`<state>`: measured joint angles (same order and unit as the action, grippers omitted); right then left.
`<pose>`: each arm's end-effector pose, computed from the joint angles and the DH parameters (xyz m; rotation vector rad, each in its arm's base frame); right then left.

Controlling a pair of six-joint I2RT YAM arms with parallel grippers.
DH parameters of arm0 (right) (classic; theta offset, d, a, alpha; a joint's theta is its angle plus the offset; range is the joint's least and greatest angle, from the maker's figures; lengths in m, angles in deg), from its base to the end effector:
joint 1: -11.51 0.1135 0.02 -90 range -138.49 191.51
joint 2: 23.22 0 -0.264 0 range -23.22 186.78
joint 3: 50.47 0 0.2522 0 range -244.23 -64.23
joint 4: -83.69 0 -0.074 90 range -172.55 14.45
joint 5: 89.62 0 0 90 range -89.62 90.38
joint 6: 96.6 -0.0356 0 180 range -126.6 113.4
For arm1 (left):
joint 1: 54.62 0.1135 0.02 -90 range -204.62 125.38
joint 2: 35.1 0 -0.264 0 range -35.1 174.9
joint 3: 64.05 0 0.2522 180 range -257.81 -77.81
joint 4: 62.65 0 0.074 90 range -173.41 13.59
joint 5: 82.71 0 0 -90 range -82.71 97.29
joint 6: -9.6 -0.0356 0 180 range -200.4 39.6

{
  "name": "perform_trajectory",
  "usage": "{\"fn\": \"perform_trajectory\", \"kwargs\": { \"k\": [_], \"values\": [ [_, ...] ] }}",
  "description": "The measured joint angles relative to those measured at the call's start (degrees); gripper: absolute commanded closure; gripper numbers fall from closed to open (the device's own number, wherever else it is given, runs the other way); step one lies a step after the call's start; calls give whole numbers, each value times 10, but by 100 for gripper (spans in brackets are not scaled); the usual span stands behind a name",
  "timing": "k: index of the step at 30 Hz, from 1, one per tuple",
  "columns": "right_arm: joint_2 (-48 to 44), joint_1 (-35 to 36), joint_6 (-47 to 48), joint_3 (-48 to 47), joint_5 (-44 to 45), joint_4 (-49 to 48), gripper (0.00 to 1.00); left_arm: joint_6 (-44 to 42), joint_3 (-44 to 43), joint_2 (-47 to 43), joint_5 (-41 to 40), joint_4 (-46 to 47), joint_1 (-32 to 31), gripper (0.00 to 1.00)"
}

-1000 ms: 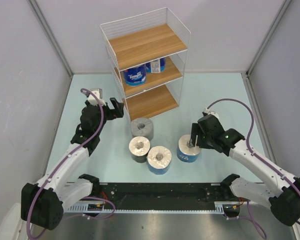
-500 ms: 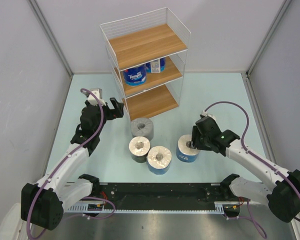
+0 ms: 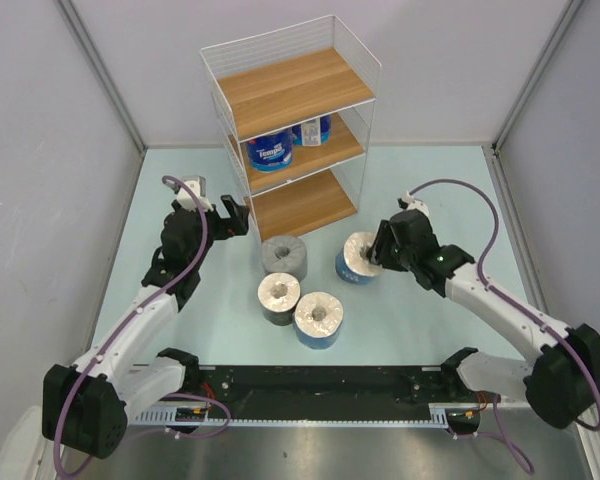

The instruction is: Place and organize the paper towels onto the shelf

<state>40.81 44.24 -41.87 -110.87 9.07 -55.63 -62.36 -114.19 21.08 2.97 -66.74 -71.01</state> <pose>0.1999 0.1221 0.2586 0.1283 2.3666 0.4088 0.2230 -0.0628 0.2870 -0.0810 1.7600 -0.3729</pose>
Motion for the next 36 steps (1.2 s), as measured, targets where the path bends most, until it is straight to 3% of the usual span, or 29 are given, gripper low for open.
{"fn": "perform_trajectory", "kwargs": {
  "k": [8,19,36],
  "values": [
    [129,-2,21,-57,35,-150,60,0,-2,2,3,0,0,1],
    [237,8,52,-137,89,-286,61,2,-2,2,6,0,0,0],
    [377,12,60,-187,106,-358,60,6,-2,6,7,0,0,0]
  ]
}}
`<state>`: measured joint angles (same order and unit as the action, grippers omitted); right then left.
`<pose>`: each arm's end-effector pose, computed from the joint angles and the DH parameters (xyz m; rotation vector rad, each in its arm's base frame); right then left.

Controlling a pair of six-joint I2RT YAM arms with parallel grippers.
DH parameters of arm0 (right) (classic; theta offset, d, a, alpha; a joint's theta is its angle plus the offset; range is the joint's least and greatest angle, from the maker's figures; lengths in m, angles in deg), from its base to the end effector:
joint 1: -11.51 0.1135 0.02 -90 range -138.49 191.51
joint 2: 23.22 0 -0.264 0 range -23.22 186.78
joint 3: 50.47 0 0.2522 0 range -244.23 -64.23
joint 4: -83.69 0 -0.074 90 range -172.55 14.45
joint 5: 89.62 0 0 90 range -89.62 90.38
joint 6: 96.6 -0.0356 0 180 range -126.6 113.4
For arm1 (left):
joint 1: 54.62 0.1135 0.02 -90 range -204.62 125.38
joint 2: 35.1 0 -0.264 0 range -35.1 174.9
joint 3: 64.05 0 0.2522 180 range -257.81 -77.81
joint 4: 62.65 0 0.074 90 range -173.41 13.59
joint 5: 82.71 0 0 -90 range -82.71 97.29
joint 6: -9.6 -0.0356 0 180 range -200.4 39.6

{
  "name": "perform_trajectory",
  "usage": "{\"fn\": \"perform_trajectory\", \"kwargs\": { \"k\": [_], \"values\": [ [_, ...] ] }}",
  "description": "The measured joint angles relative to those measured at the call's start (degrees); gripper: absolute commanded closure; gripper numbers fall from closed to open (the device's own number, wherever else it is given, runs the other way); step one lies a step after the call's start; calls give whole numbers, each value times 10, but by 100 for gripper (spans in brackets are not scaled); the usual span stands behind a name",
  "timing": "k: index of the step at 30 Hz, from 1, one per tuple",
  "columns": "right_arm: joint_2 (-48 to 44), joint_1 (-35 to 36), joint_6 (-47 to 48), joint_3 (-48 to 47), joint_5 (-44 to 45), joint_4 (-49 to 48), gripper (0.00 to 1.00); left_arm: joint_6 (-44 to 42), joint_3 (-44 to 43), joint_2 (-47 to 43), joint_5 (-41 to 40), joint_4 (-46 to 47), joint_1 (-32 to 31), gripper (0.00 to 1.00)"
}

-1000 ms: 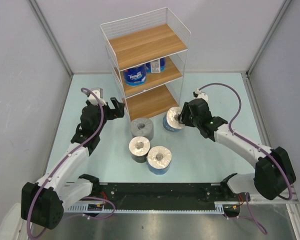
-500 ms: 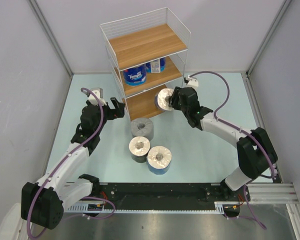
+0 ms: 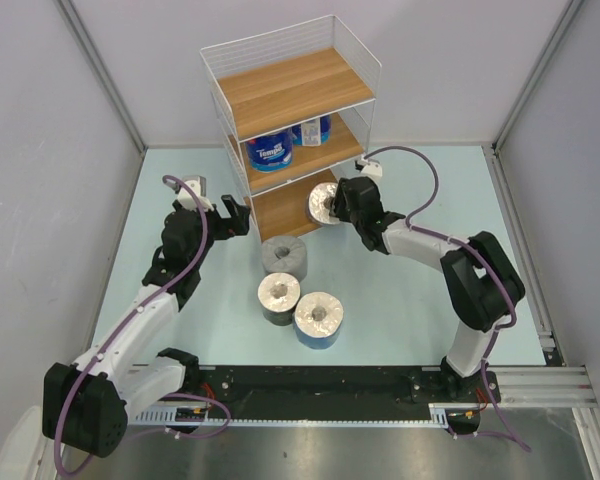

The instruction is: Place and organize the paper towels onto the shelf

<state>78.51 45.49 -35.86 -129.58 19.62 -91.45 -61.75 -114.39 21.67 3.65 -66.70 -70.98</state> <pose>0.3399 0.2149 0.2253 0.1250 2.0358 0.3529 0.2248 -0.0636 0.2862 -0.0821 1.7676 -0.3891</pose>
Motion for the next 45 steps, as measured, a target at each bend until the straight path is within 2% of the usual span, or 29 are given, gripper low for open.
{"fn": "perform_trajectory", "kwargs": {
  "k": [9,17,26,32,35,39,45],
  "values": [
    [19,0,5,-7,0,-13,52,0,0,1,0,0,0,0],
    [28,0,4,-10,-1,-51,34,4,0,1,0,0,0,0],
    [14,0,10,-19,-19,-75,30,4,0,1,0,0,0,0],
    [-57,13,19,-17,-24,-12,25,4,0,1,4,0,0,0],
    [-118,38,27,-5,-31,50,20,4,0,1,6,0,0,0],
    [-186,94,49,8,-69,134,16,5,0,1,9,0,0,0],
    [-206,214,70,23,-77,252,15,9,0,1,10,0,0,0]
  ]
}}
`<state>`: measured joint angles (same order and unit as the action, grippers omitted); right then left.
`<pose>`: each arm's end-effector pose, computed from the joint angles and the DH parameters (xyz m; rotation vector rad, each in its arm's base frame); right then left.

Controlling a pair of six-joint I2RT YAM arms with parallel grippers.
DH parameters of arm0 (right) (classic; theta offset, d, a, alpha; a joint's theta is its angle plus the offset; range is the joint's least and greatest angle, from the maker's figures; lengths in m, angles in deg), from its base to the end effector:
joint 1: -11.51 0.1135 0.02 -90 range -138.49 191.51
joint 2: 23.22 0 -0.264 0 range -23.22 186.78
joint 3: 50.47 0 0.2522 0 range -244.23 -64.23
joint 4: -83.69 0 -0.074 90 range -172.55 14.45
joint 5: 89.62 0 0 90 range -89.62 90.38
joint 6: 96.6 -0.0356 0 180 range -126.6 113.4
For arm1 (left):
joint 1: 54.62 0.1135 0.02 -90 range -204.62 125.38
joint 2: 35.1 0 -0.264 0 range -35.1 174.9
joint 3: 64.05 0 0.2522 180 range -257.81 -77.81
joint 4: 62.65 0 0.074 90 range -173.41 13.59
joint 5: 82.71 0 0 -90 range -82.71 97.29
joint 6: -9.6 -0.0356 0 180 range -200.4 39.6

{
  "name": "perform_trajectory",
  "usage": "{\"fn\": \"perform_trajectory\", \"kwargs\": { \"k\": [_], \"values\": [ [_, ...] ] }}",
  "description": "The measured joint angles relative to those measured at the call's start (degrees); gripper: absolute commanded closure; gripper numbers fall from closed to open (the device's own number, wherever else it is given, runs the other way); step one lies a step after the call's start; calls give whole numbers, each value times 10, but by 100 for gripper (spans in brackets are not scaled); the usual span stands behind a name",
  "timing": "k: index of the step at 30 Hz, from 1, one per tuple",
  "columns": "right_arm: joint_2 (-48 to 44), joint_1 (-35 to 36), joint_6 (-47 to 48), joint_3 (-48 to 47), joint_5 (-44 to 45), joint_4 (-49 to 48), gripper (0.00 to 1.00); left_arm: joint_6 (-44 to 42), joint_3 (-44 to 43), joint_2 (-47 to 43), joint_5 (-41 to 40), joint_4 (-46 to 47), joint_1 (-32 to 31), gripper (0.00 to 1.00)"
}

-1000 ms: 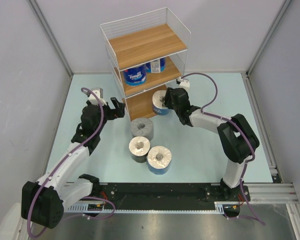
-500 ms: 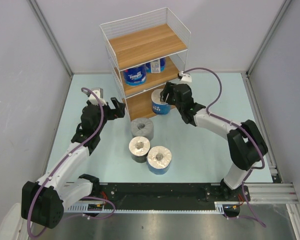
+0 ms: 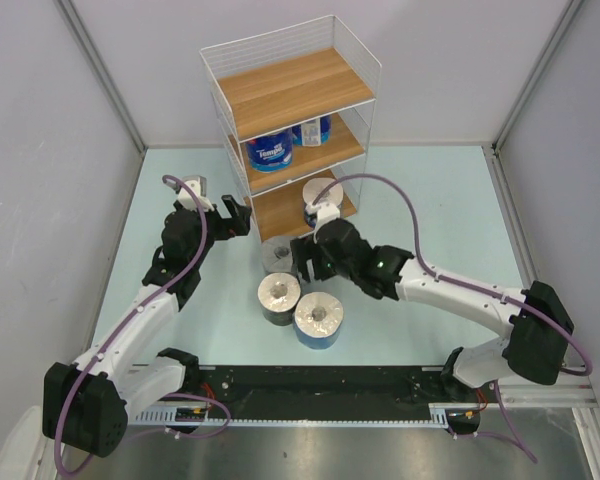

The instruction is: Place and organize the paper towels onto the shelf

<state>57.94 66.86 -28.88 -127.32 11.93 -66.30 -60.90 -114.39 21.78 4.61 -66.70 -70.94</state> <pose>0.1883 0.2599 0.2940 -0.5152 2.1496 0.5568 0.2250 -0.0642 0.2857 -0.0836 1.7718 -0.4134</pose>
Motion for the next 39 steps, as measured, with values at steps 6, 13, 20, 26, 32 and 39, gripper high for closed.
{"fn": "perform_trajectory", "kwargs": {
  "k": [6,13,20,26,32,39],
  "values": [
    [-13,41,-6,46,0,70,16,0,0,0,0,0,0,0],
    [-66,52,-21,82,18,113,17,0,0,-3,0,0,0,0],
    [-89,53,-34,101,23,120,20,0,0,-3,0,0,0,0],
    [-86,53,-36,116,5,120,27,0,0,-3,0,-1,0,0],
    [-66,54,-37,116,-3,113,30,0,0,-3,0,0,0,0],
    [-31,56,-37,115,-25,95,32,0,0,-3,0,-1,0,0]
  ]
}}
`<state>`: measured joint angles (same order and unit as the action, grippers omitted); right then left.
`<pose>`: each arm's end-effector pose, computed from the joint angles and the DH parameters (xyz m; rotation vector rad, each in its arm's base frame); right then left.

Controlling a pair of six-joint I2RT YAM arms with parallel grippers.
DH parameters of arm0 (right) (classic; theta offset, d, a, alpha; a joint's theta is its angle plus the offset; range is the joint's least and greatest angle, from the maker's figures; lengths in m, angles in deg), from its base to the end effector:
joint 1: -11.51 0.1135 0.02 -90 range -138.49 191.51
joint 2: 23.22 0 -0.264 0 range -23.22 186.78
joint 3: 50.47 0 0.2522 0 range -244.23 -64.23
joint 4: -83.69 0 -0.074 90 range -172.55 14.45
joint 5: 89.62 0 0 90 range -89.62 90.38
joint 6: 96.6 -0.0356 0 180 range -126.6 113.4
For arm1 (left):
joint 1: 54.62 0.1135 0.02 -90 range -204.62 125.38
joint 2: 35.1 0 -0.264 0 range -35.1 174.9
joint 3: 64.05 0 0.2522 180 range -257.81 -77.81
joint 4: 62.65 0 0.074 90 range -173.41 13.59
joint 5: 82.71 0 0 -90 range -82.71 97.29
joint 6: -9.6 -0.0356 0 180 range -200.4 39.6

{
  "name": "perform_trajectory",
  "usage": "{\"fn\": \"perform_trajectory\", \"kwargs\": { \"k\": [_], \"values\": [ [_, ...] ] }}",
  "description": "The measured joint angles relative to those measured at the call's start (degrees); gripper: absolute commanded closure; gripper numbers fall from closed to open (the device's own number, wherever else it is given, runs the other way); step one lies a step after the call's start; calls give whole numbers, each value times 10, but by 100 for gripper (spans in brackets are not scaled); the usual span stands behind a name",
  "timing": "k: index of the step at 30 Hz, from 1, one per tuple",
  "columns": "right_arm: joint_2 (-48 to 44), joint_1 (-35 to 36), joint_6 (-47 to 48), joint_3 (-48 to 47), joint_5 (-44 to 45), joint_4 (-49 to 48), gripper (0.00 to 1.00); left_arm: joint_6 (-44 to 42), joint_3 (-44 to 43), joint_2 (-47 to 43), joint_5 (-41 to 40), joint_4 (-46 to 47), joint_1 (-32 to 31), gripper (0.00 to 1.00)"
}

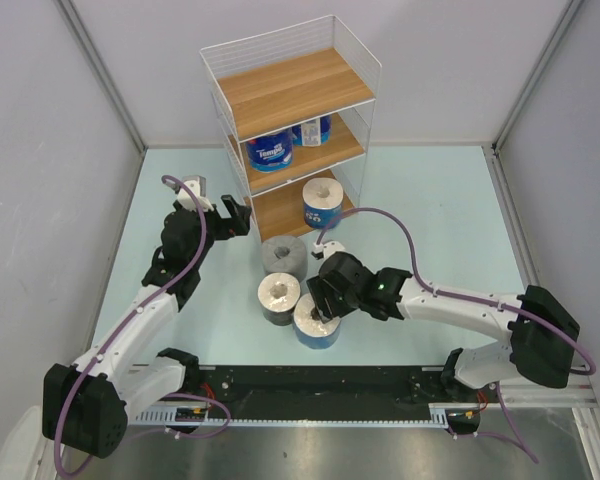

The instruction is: Place and organize the paper towels onto the shelf

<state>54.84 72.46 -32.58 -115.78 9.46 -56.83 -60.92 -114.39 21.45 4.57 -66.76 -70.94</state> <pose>0.1400 0.2405 0.2298 -0.6923 2.4258 0.4481 0.2241 -0.0638 0.2869 -0.0838 1.7670 -0.4136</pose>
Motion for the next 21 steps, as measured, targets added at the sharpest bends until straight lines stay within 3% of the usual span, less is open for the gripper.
{"fn": "perform_trajectory", "kwargs": {
  "k": [2,6,9,15,21],
  "values": [
    [7,1,0,0,-5,0,34,0,0,0,0,0,0,0],
    [8,1,1,0,-10,0,54,0,0,0,0,0,0,0],
    [5,1,1,0,-8,2,60,0,0,-2,0,0,0,0],
    [-32,-14,-6,11,14,18,65,0,0,-4,0,-1,0,0],
    [-92,-92,-19,11,81,7,68,0,0,-4,0,-2,0,0]
  ]
}}
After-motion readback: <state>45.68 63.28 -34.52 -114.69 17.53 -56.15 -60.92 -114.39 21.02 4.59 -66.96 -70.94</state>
